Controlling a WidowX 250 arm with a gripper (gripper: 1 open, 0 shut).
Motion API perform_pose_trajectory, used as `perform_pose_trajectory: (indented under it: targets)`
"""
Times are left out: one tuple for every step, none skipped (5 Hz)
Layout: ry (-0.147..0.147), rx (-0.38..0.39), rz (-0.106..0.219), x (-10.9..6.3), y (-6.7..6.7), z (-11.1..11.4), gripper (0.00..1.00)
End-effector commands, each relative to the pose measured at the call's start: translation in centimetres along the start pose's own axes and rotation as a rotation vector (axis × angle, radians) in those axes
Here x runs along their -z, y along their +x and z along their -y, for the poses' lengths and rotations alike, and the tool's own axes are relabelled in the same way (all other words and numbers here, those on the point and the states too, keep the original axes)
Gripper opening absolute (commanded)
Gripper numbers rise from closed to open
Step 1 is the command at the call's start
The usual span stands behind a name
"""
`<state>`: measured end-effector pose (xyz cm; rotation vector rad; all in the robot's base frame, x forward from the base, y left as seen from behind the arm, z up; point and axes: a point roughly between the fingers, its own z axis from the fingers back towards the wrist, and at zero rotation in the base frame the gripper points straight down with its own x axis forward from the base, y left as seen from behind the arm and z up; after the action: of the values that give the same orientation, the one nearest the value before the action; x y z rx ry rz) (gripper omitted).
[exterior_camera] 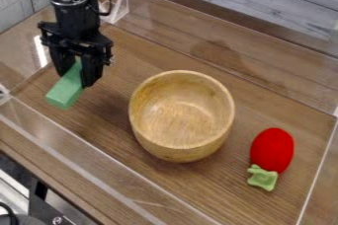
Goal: Remove the green block from the brown bowl and put it on the table
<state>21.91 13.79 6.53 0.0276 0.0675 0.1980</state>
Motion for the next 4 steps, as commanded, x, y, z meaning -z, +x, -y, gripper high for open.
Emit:
perform_pose_trajectory:
  targets:
    - [0.018,-0.019,0.048,-1.27,1.07,-0.86,0.00]
    - [0.016,-0.025,0.043,-1.06,1.22,-1.10,0.00]
    - [0.014,-0.028,0.038,-0.85,1.36,-1.40,0.00]
    - [0.012,-0.030,0.033,-0.61,1.50,-1.68,0.00]
